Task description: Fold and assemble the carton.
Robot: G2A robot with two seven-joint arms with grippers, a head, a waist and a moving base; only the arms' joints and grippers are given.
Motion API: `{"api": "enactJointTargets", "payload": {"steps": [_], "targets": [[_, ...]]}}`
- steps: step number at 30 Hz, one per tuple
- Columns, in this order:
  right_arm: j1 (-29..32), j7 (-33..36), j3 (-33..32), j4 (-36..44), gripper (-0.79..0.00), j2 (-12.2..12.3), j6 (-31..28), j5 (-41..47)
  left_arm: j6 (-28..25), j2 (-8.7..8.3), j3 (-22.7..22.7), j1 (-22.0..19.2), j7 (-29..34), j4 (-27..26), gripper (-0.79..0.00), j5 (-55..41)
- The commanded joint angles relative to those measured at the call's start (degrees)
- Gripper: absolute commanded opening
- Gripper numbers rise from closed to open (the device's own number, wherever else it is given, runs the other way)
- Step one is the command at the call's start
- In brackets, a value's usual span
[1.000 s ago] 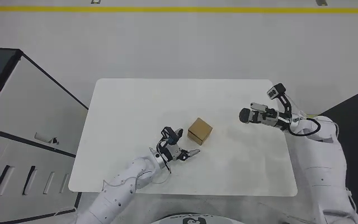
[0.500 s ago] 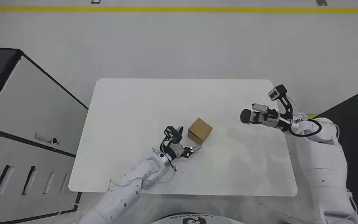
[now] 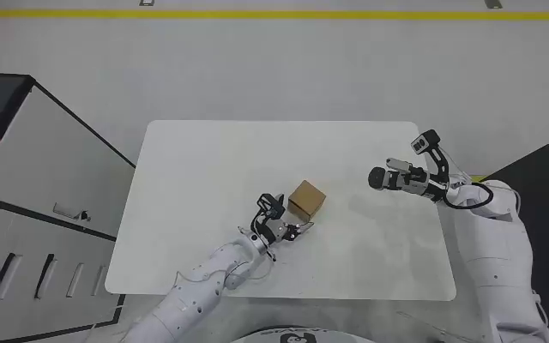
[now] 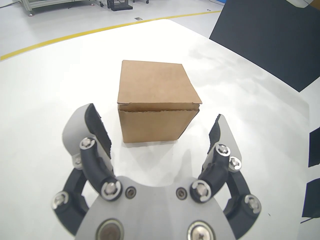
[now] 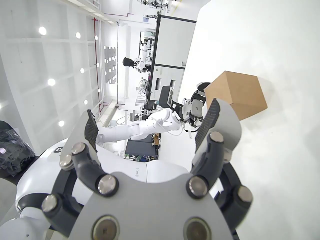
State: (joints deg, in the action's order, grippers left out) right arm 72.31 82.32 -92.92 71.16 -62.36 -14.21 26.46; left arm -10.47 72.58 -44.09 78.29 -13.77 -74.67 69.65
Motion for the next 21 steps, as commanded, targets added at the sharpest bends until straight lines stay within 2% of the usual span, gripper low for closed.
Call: {"api": "enactJointTargets", "payload": {"steps": [1,9,21], "targets": [[0.00,0.00,0.00,0.00,0.000,0.00,0.00,0.00,0.86,0.44,0.61,-0.36,-0.24,0.36,0.000,-0.24],[0.00,0.00,0.00,0.00,0.000,0.00,0.00,0.00,4.08,2.34,2.57,-2.95,-2.87,4.24,0.000,-0.22],[0.00,0.00,0.00,0.00,0.000,0.00,0.00,0.00,3.93,4.30,4.01,-5.36,-3.61,8.35,0.000,-0.91]]}}
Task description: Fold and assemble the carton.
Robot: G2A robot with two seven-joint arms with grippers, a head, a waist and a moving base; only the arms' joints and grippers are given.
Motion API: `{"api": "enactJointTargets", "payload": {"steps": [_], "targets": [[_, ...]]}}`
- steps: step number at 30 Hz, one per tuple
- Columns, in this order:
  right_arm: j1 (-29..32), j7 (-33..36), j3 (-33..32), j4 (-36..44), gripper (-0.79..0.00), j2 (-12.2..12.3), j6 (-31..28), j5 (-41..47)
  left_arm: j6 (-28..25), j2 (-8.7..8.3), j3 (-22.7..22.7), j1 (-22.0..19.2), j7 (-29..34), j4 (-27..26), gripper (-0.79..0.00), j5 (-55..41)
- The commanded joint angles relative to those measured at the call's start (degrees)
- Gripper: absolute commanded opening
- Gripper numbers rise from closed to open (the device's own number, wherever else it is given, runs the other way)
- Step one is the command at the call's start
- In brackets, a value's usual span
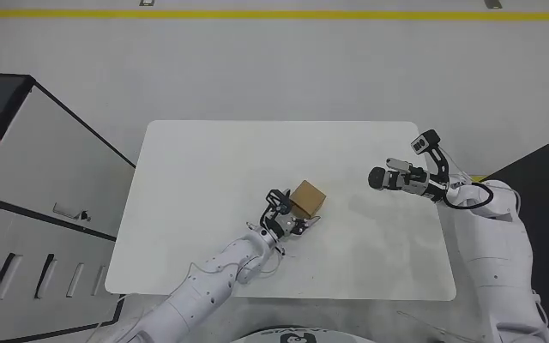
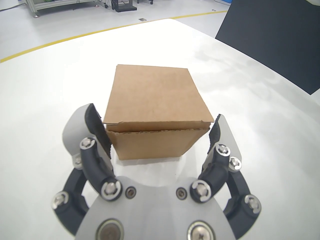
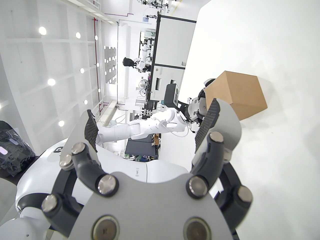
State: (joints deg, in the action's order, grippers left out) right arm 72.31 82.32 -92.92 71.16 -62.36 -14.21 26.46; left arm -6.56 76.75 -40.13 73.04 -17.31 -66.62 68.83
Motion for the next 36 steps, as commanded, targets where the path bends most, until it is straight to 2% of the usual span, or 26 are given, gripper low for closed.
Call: {"api": "enactJointTargets", "payload": {"steps": [1,4,6,7,8,10,11,15,18,21,28,36], "targets": [[0.00,0.00,0.00,0.00,0.000,0.00,0.00,0.00,0.02,0.26,0.07,-0.26,-0.13,0.66,0.000,-0.19],[0.00,0.00,0.00,0.00,0.000,0.00,0.00,0.00,-0.04,0.59,0.10,-0.57,-0.27,1.61,0.000,-0.33],[0.00,0.00,0.00,0.00,0.000,0.00,0.00,0.00,-0.10,0.78,0.05,-0.65,-0.30,2.13,-0.065,-0.53],[0.00,0.00,0.00,0.00,0.000,0.00,0.00,0.00,-0.16,0.86,0.03,-0.71,-0.30,2.30,-0.252,-0.56],[0.00,0.00,0.00,0.00,0.000,0.00,0.00,0.00,-0.23,0.93,-0.02,-0.75,-0.27,2.47,-0.474,-0.60],[0.00,0.00,0.00,0.00,0.000,0.00,0.00,0.00,-0.23,1.00,-0.26,-0.77,-0.30,2.53,-0.730,-0.50],[0.00,0.00,0.00,0.00,0.000,0.00,0.00,0.00,-0.30,0.98,-0.46,-0.71,-0.25,2.36,-0.785,-0.41],[0.00,0.00,0.00,0.00,0.000,0.00,0.00,0.00,-0.71,0.44,-2.04,0.08,0.14,-0.19,-0.785,0.46],[0.00,0.00,0.00,0.00,0.000,0.00,0.00,0.00,-2.30,-0.53,-4.17,1.55,1.61,-5.01,-0.785,1.24],[0.00,0.00,0.00,0.00,0.000,0.00,0.00,0.00,-4.82,-2.08,-7.47,3.75,5.43,-12.23,-0.785,3.12],[0.00,0.00,0.00,0.00,0.000,0.00,0.00,0.00,-12.87,-5.74,-16.72,11.33,15.98,-32.65,-0.785,6.41],[0.00,0.00,0.00,0.00,0.000,0.00,0.00,0.00,-12.87,-5.74,-16.72,11.33,15.98,-32.65,-0.785,6.41]]}}
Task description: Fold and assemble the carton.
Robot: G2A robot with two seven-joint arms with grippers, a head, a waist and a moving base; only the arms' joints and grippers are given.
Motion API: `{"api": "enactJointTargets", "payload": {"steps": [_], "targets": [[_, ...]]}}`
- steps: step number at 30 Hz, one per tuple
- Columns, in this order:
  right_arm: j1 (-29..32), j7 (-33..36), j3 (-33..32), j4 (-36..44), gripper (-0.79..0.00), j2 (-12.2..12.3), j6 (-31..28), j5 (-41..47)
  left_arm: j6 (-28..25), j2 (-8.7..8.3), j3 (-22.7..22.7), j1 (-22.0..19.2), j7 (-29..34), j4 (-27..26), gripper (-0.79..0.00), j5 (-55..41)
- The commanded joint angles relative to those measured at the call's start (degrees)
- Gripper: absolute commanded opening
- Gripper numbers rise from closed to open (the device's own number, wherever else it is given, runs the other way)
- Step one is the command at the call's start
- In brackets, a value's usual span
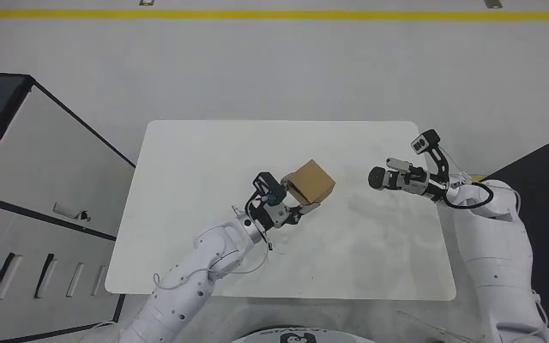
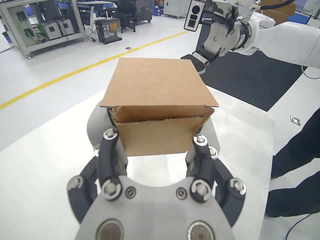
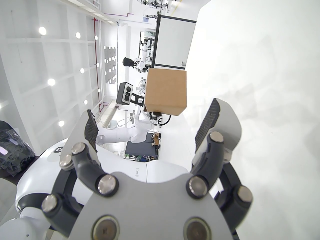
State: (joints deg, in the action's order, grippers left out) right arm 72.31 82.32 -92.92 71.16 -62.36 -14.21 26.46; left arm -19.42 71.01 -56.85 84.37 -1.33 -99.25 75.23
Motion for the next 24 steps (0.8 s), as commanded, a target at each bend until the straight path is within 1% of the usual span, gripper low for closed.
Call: {"api": "enactJointTargets", "payload": {"steps": [1,4,5,8,12,16,19,24], "targets": [[0.00,0.00,0.00,0.00,0.000,0.00,0.00,0.00,-0.01,0.00,-0.01,0.00,0.01,-0.03,-0.785,0.00],[0.00,0.00,0.00,0.00,0.000,0.00,0.00,0.00,0.04,-0.02,-0.22,0.16,-0.25,-0.36,-0.785,-0.42],[0.00,0.00,0.00,0.00,0.000,0.00,0.00,0.00,-0.03,-0.17,-0.94,0.26,-0.28,-1.13,-0.785,-0.07],[0.00,0.00,0.00,0.00,0.000,0.00,0.00,0.00,-1.82,-0.94,-4.52,1.21,0.34,-5.98,-0.785,0.27],[0.00,0.00,0.00,0.00,0.000,0.00,0.00,0.00,-8.49,-2.24,-10.95,2.15,4.02,-14.14,-0.785,-1.65],[0.00,0.00,0.00,0.00,0.000,0.00,0.00,0.00,-18.28,-3.42,-16.45,1.51,9.49,-20.31,-0.785,-6.13],[0.00,0.00,0.00,0.00,0.000,0.00,0.00,0.00,-22.40,-3.96,-19.95,-0.06,11.57,-21.61,-0.785,-11.13],[0.00,0.00,0.00,0.00,0.000,0.00,0.00,0.00,-22.77,-4.03,-20.32,-0.28,11.84,-21.67,-0.785,-11.18]]}}
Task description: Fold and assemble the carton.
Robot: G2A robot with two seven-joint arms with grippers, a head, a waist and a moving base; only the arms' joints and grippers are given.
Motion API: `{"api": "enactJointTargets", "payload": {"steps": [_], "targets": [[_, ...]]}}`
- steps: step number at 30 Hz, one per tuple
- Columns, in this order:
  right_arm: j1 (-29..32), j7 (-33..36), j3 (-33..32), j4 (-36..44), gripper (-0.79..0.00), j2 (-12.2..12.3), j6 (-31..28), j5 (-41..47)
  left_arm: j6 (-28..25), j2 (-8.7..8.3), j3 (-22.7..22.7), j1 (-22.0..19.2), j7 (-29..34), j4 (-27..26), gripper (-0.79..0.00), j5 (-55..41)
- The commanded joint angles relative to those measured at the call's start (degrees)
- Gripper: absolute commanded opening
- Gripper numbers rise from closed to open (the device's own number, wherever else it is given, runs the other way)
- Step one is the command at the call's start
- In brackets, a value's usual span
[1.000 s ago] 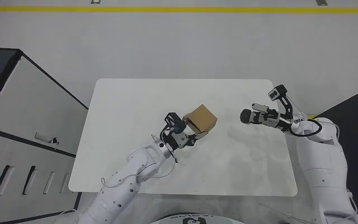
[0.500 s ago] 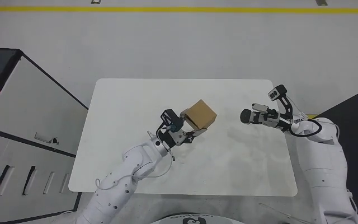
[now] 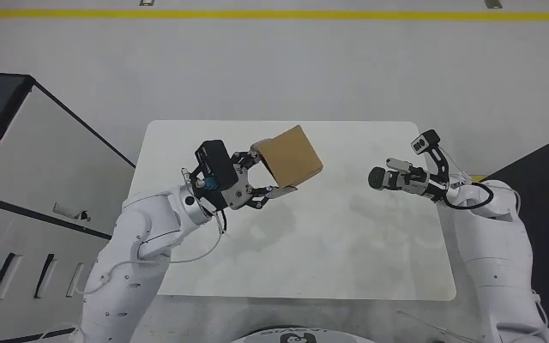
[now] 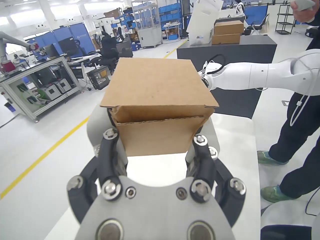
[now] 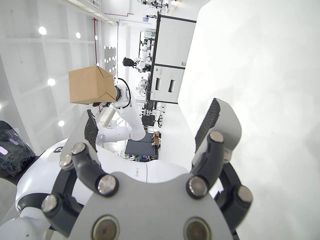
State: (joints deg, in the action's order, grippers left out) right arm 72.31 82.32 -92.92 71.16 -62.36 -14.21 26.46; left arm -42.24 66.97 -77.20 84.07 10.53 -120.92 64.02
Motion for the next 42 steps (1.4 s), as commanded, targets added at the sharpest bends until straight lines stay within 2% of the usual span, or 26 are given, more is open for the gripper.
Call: {"api": "enactJointTargets", "payload": {"steps": [1,7,10,12,15,17,37,39,42], "targets": [[0.00,0.00,0.00,0.00,0.000,0.00,0.00,0.00,0.05,0.01,0.03,0.02,-0.03,0.01,-0.785,0.03],[0.00,0.00,0.00,0.00,0.000,0.00,0.00,0.00,0.39,-0.03,-0.30,-0.51,-0.85,-1.56,-0.785,-0.62],[0.00,0.00,0.00,0.00,0.000,0.00,0.00,0.00,-3.90,-0.39,-2.10,-5.15,-0.09,-2.39,-0.785,-1.88],[0.00,0.00,0.00,0.00,0.000,0.00,0.00,0.00,-7.97,-0.73,-2.86,-9.52,2.58,-1.82,-0.785,-4.29],[0.00,0.00,0.00,0.00,0.000,0.00,0.00,0.00,-11.90,-1.15,-3.02,-14.93,5.57,-0.09,-0.785,-10.89],[0.00,0.00,0.00,0.00,0.000,0.00,0.00,0.00,-12.87,-1.43,-2.99,-16.77,7.29,0.62,-0.785,-15.54],[0.00,0.00,0.00,0.00,0.000,0.00,0.00,0.00,-12.87,-1.43,-2.99,-16.77,7.29,0.62,-0.785,-15.54],[0.00,0.00,0.00,0.00,0.000,0.00,0.00,0.00,-11.31,-1.43,-2.77,-15.07,6.16,-1.15,-0.785,-16.08],[0.00,0.00,0.00,0.00,0.000,0.00,0.00,0.00,-7.41,-1.62,-3.42,-9.89,5.82,-4.97,-0.785,-18.01]]}}
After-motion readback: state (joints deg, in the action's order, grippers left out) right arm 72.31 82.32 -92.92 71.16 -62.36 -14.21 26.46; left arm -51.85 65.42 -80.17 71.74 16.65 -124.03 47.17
